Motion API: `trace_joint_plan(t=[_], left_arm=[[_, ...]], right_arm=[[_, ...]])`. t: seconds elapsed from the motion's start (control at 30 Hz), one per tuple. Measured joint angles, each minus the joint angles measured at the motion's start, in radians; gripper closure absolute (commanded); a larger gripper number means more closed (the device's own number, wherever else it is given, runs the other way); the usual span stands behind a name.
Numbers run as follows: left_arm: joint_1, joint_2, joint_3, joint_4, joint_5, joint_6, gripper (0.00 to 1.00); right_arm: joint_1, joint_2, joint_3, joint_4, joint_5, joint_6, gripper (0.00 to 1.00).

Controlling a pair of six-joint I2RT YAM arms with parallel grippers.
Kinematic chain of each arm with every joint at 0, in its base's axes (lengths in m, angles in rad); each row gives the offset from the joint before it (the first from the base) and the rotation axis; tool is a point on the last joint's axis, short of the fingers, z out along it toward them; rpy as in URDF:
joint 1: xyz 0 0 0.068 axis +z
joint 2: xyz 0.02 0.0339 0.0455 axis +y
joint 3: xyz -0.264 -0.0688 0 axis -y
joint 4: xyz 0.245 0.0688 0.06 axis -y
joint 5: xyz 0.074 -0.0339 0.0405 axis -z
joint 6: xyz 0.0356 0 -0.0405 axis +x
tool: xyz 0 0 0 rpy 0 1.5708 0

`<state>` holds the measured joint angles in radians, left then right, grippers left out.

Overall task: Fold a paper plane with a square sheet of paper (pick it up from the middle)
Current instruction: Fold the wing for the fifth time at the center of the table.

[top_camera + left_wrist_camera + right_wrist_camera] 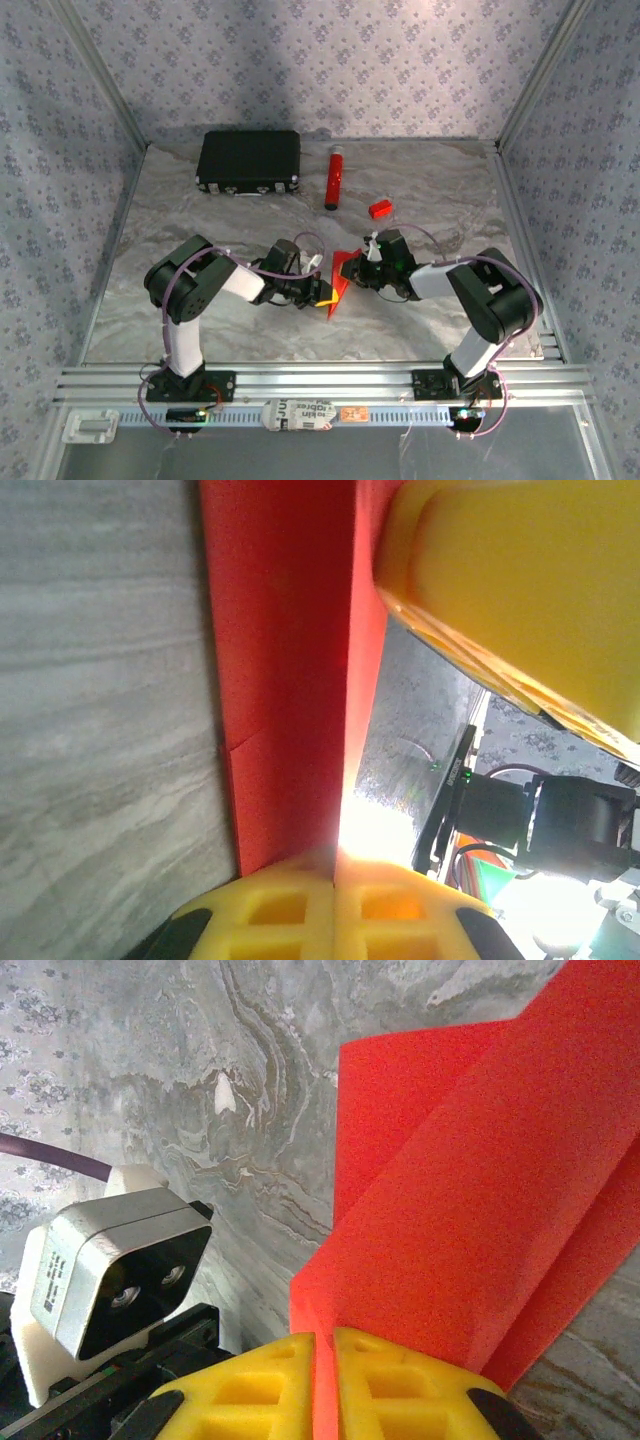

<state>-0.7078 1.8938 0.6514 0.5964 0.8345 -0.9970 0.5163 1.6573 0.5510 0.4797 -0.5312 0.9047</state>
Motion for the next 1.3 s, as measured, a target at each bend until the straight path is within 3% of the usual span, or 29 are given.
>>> trace_joint_plan(t=[0.6,0.87,0.93,1.0,1.2,1.3], left_arm=[[0.000,0.000,0.000,-0.004,-0.003,-0.007,1.00],[0.006,-0.003,0.022,-0.056,0.023,0.032,0.88],[0.006,-0.010,0.029,-0.090,0.025,0.058,0.90],[0.007,-0.019,0.032,-0.130,0.019,0.085,1.00],[0.008,-0.036,0.046,-0.220,0.014,0.155,1.00],[0.008,-0.045,0.058,-0.274,0.011,0.194,0.91]], right_arm=[[-0.005,0.052,0.012,0.013,-0.008,0.000,0.87],[-0.003,0.056,0.038,-0.044,-0.003,-0.005,0.88],[-0.003,0.056,0.041,-0.054,0.001,-0.005,0.88],[-0.001,0.056,0.042,-0.057,0.004,-0.004,0.88],[0.003,0.056,0.048,-0.069,0.012,-0.004,0.88],[0.006,0.056,0.055,-0.084,0.016,-0.004,0.88]])
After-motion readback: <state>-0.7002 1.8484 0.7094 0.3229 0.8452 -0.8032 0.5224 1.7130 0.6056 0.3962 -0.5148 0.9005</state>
